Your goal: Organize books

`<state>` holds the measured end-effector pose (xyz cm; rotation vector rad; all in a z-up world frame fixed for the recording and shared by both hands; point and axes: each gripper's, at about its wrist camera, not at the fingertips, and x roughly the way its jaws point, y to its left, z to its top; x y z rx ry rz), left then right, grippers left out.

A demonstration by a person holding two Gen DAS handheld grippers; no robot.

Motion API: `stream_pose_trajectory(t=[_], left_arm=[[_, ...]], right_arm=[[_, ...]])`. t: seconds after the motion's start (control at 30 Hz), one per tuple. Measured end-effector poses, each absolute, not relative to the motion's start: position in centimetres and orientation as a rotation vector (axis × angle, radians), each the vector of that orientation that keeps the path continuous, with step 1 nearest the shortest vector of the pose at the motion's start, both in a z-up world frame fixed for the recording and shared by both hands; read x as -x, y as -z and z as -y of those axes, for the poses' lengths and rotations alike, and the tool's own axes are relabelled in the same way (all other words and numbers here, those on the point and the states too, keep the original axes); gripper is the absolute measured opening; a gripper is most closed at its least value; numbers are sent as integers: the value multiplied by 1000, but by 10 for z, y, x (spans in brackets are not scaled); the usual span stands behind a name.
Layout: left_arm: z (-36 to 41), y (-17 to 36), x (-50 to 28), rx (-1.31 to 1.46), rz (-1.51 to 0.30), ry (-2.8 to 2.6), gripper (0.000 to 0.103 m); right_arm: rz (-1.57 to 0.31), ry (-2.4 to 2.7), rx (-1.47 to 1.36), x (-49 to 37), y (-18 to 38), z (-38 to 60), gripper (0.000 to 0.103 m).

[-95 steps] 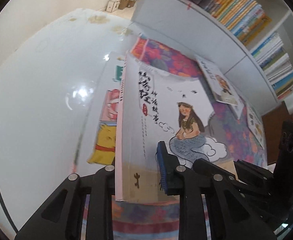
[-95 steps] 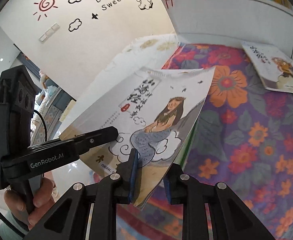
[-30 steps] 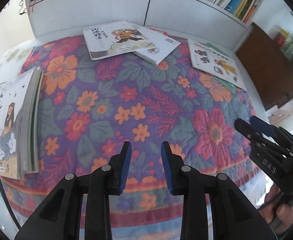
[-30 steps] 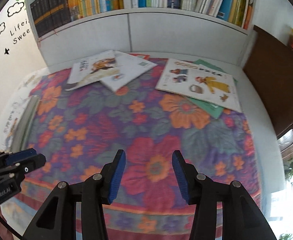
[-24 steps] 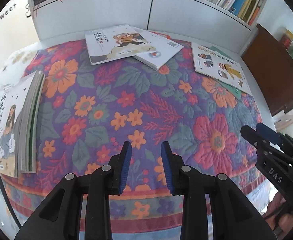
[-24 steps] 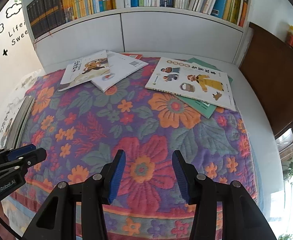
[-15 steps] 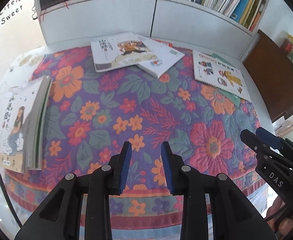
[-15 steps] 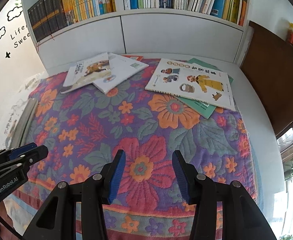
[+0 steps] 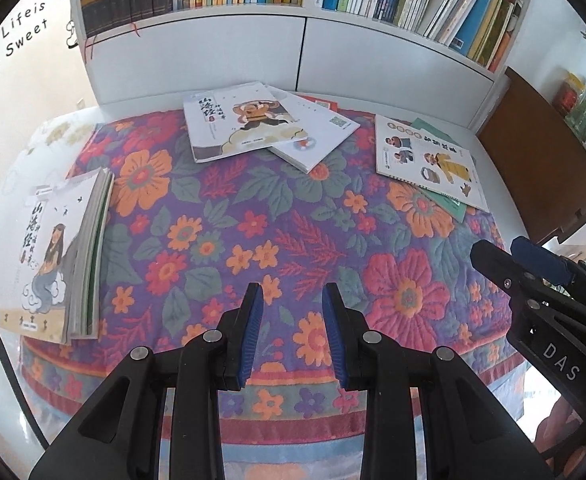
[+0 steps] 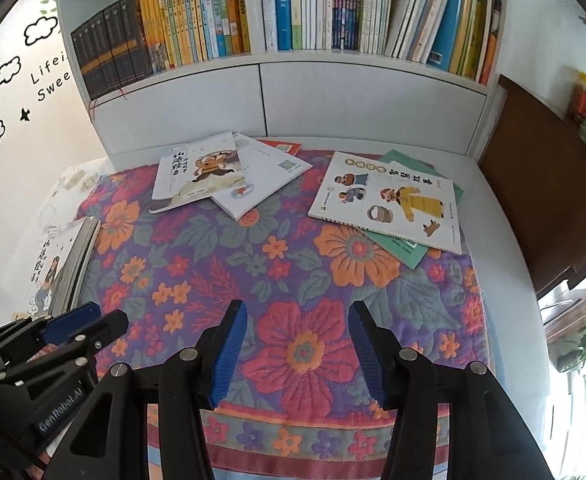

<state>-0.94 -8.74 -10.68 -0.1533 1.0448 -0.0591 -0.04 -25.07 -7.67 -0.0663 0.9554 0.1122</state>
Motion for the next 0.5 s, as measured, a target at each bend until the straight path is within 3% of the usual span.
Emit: stream_pose_trajectory(t=[0.5], left_arm=[[65,113,11,179,-1067,32,28]], right_arm=[[-979,-140,98,3,84,227,51]])
